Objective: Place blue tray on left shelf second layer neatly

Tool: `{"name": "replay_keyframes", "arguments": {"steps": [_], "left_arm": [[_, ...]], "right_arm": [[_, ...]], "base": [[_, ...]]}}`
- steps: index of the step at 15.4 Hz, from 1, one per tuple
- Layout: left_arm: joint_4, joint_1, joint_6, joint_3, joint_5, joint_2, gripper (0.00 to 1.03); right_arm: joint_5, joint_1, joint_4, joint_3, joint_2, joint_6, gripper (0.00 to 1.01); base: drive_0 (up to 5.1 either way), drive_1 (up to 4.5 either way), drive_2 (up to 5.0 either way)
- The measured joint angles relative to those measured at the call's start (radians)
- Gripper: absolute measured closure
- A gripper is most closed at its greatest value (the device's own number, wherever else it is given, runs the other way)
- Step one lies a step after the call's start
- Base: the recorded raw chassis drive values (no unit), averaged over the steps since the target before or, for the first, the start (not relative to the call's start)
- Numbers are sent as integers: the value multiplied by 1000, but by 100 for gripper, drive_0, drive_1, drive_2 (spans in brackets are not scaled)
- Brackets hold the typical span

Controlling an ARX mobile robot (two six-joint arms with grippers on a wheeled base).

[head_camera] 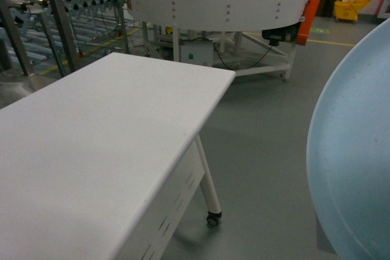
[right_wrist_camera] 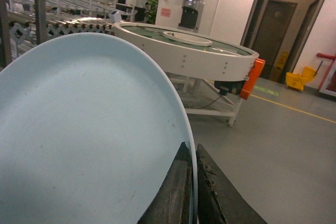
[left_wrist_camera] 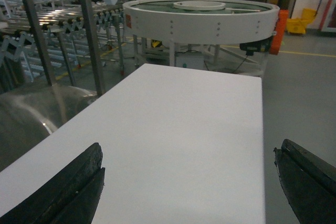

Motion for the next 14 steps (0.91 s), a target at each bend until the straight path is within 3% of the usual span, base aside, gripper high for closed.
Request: {"name": "replay_keyframes", "arguments": {"steps": [14], "left_arm": [[0,0,0,0,0,0,5]], "right_arm": [[0,0,0,0,0,0,99]], "base": [[-150,-150,-150]]}}
